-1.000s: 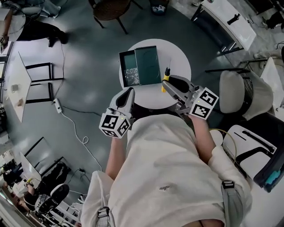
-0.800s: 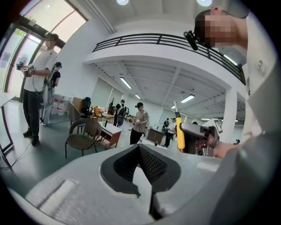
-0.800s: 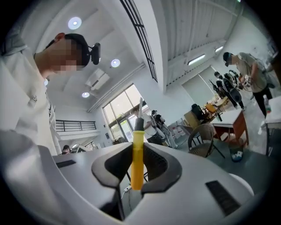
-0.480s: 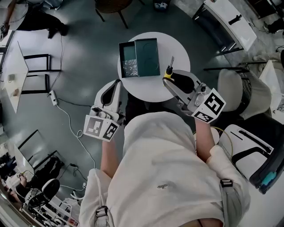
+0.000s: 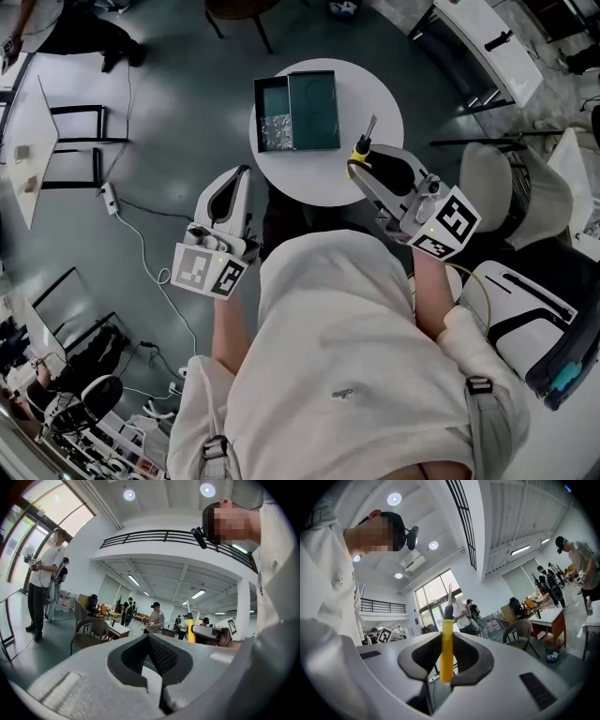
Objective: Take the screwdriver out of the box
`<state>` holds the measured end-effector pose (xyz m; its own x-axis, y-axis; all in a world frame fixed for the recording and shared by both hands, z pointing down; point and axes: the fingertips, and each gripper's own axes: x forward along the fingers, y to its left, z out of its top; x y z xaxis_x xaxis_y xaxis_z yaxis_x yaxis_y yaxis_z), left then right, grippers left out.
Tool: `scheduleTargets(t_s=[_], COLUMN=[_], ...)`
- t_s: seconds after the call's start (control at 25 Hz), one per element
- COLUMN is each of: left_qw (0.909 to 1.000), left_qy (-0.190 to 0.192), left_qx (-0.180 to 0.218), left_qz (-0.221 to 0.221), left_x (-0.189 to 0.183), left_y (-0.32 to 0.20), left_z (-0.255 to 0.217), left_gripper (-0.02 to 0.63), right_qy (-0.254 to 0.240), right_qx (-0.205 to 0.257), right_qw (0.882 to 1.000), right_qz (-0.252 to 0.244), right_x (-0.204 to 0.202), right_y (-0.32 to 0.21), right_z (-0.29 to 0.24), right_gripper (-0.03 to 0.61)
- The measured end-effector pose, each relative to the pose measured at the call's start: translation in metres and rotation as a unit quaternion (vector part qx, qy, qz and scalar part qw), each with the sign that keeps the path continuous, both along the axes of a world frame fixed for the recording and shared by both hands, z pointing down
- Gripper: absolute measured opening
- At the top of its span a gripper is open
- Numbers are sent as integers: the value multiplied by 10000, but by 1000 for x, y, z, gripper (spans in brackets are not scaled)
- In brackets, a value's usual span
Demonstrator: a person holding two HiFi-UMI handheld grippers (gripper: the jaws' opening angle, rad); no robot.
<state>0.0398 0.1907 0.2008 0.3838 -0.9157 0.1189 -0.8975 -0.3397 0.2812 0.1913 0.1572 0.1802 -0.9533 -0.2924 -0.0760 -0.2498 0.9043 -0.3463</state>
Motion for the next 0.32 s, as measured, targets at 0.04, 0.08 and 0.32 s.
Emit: scheduleTargets(t_s=[0.04, 0.08, 0.32], left_qw=[10000, 10000, 9998], left_qy=[-10, -16, 68], left_qx=[14, 31, 152], left_qz=[-4, -6, 63], left_x=[1, 2, 8], left_y=[1, 2, 3], left_z=[0, 0, -3], left_gripper=[11, 11, 11], right_qy=[2, 13, -20], right_qx=[-6, -11, -63], right_qw=[10000, 10000, 10000], right_qz=[7, 10, 34], right_x=[1, 2, 6], right_y=[2, 3, 7], right_z=[1, 2, 1], right_gripper=[80, 80, 80])
